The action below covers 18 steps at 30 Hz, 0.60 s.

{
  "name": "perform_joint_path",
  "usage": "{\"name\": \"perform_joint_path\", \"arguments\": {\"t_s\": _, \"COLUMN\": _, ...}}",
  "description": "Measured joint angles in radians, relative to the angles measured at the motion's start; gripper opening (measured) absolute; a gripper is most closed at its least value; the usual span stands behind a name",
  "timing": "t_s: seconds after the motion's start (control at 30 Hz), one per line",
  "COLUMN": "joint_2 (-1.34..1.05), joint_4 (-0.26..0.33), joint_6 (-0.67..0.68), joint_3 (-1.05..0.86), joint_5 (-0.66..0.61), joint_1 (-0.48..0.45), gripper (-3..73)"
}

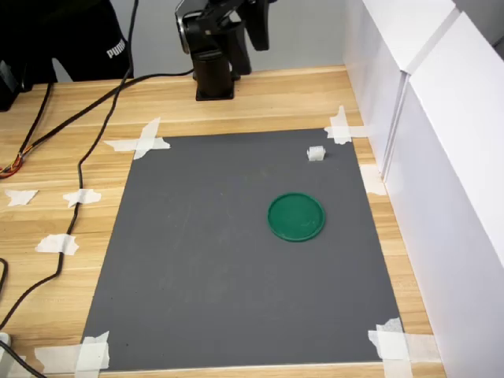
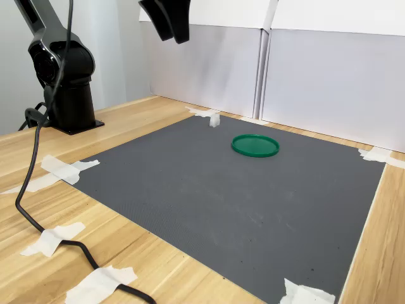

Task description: Grasp a white terminal and put it on the green lid.

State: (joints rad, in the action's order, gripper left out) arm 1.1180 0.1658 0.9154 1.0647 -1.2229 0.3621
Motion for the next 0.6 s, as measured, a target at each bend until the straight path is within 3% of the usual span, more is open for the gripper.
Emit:
{"name": "perform_joint_path", "arguments": {"t_s": 0.33, "joint_2": 0.123, "joint_4": -0.08, "joint_6": 0.0, "joint_3": 0.025, "joint_5": 0.001, "joint_1": 0.188, "gripper": 70.5}}
{"name": "perform_joint_path", "arguments": {"t_s": 0.6, "joint_2": 0.187, "joint_4": -0.086, "joint_6": 0.012, "joint_3": 0.025, "joint_5": 0.041, "joint_1": 0.262, "gripper": 68.6}}
